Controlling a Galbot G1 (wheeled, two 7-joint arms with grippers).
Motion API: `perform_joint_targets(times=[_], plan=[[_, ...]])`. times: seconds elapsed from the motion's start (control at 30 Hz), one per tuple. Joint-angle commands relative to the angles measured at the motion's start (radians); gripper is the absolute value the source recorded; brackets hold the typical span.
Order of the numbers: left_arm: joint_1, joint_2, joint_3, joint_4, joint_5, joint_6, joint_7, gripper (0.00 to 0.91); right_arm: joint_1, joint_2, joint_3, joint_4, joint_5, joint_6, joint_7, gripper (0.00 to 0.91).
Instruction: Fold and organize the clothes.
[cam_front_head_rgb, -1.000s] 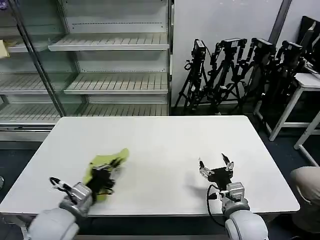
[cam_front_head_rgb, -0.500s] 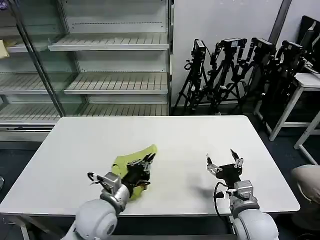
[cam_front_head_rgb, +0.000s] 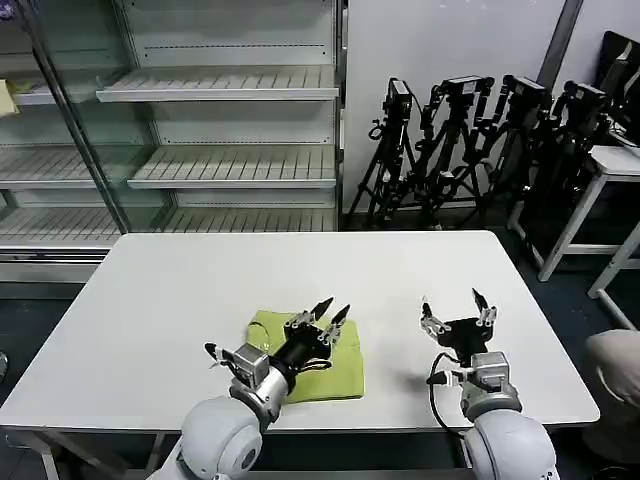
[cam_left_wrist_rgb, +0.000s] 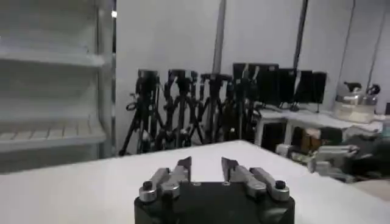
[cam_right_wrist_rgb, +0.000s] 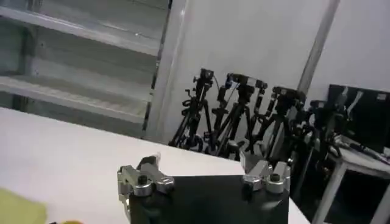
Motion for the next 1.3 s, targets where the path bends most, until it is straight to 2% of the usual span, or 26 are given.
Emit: perform_joint_targets(times=[0.03,0.1,0.13,0.17,0.23,0.27,0.3,0.33,0.37,0.47,0.6,0.8,1.07,1.3], plan=[[0.039,0.001,-0.079,-0.080,0.035,-0.087,0.039,0.907,0.052,0.011,-0.008,-0.056,-0.013,0.028,0.020,0.907],[0.053,0.024,-0.148,-0.073,0.046,-0.133,0.053,0.907,0.063,0.015,-0.016,-0.068,-0.011,0.036,0.028,0.907],[0.062,0.034,-0.185,-0.058,0.062,-0.164,0.059,0.907,0.064,0.015,-0.017,-0.069,-0.028,0.029,0.015,0.907],[0.070,0.048,-0.243,-0.021,0.094,-0.215,0.062,0.907,0.063,0.017,-0.022,-0.070,-0.038,0.027,-0.002,0.907],[0.081,0.054,-0.334,0.046,0.116,-0.300,0.096,0.907,0.062,0.029,-0.033,-0.073,-0.022,0.056,0.005,0.907],[0.105,0.060,-0.414,0.066,0.103,-0.299,0.128,0.907,0.064,0.037,-0.036,-0.074,0.009,0.067,-0.001,0.907],[0.118,0.064,-0.435,0.065,0.065,-0.280,0.130,0.907,0.065,0.037,-0.037,-0.075,0.010,0.066,-0.003,0.907],[0.148,0.075,-0.468,0.058,-0.018,-0.236,0.124,0.907,0.066,0.037,-0.037,-0.076,0.004,0.064,-0.007,0.907],[0.173,0.084,-0.489,0.061,-0.057,-0.230,0.121,0.907,0.069,0.037,-0.036,-0.082,-0.022,0.077,-0.015,0.907],[0.214,0.089,-0.535,0.107,0.025,-0.320,0.150,0.907,0.068,0.040,-0.028,-0.086,-0.020,0.111,-0.010,0.907],[0.218,0.083,-0.546,0.155,0.026,-0.418,0.117,0.907,0.057,0.040,-0.014,-0.108,-0.003,0.119,-0.019,0.907],[0.189,0.064,-0.514,0.170,0.141,-0.448,0.142,0.907,0.053,0.039,0.025,-0.164,-0.004,0.181,-0.046,0.907],[0.158,-0.006,-0.474,0.204,0.246,-0.492,0.161,0.907,0.062,-0.026,0.087,-0.195,0.074,0.279,-0.073,0.907],[0.156,-0.002,-0.484,0.200,0.243,-0.482,0.173,0.907,0.068,-0.023,0.061,-0.193,0.084,0.299,-0.086,0.907]])
